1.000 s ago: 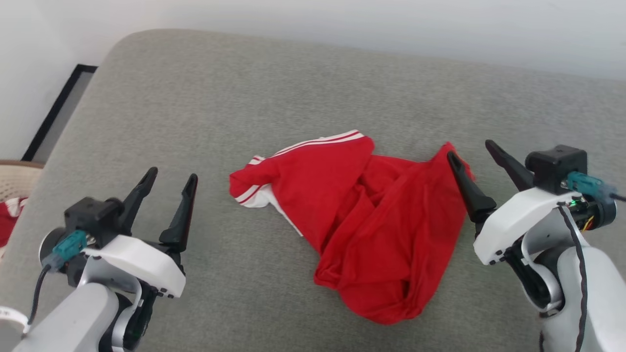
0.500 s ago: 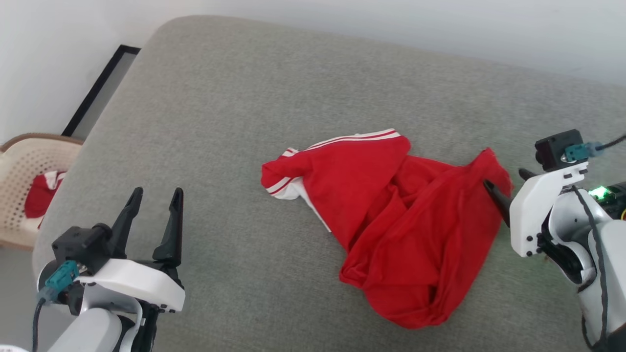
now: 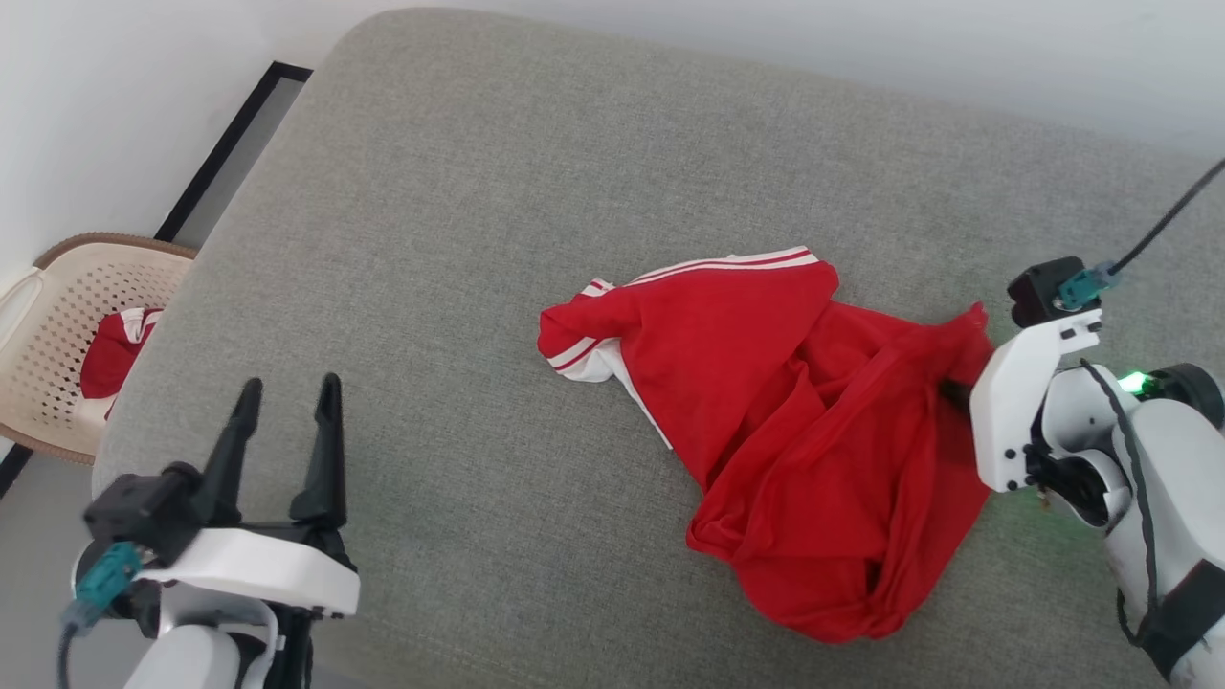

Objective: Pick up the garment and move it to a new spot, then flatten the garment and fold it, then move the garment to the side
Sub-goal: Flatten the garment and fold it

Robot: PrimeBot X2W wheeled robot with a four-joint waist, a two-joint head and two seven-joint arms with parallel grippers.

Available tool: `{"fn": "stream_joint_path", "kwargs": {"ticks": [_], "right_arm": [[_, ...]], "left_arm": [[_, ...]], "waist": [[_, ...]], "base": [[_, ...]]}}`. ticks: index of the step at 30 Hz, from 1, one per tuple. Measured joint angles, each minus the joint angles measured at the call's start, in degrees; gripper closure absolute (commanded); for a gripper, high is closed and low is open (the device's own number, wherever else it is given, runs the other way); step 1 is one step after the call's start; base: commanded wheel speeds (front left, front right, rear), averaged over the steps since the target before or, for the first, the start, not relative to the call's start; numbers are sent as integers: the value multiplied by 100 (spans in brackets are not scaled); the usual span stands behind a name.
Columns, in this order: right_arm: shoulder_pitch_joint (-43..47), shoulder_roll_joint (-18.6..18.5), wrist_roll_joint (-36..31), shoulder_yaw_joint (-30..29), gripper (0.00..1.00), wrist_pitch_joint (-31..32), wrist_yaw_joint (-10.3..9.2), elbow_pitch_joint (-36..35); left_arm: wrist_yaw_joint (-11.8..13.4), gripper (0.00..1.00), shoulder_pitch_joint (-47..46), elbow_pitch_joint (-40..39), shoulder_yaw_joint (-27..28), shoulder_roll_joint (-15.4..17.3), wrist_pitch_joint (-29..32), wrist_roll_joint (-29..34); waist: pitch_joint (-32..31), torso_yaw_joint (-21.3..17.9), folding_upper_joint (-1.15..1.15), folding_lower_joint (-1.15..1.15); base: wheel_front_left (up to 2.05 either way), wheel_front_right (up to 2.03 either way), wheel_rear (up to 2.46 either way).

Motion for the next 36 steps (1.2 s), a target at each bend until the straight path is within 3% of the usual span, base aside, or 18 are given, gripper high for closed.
{"fn": "stream_joint_path", "kwargs": {"ticks": [6,14,19,25,28,31,32,33,34,36], "right_arm": [[-153,-244,433,368,100,-107,2,-60],[-13,-969,936,452,100,-54,2,-834],[524,-1393,1146,51,100,276,2,-1437],[1466,-1603,1160,-745,100,809,2,-1979],[2091,-1503,1024,-1362,100,993,2,-2261],[2531,-1137,833,-1791,100,1040,1,-2490],[2704,-884,656,-1961,85,1034,1,-2552],[2704,-884,656,-1961,60,1034,1,-2552],[2747,-775,544,-2064,0,992,1,-2572],[2758,-608,309,-2207,0,948,1,-2653]], "left_arm": [[-275,0,247,-14,601,-370,-1,332],[-588,0,487,-49,1238,-770,-1,725],[-760,0,598,-54,1530,-927,-1,890],[-886,0,677,-53,1709,-1046,-1,1059],[-965,0,689,-33,1763,-1093,-1,1128],[-1034,0,694,0,1820,-1127,-1,1172],[-1088,0,692,35,1823,-1141,-1,1181],[-1088,0,692,35,1823,-1141,-1,1181],[-1115,0,687,48,1820,-1147,-1,1191],[-1156,0,667,77,1814,-1144,-1,1226]], "waist": [[-63,-138,0,0],[-174,-456,0,0],[-218,-674,0,0],[-256,-865,0,0],[-278,-932,0,0],[-278,-989,0,0],[-272,-1024,0,0],[-272,-1024,0,0],[-271,-1040,0,0],[-268,-1066,0,0]], "base": [[0,0,0],[0,0,0],[0,0,0],[0,0,0],[0,0,0],[0,0,0],[0,0,0],[0,0,0],[0,0,0],[0,0,0]]}}
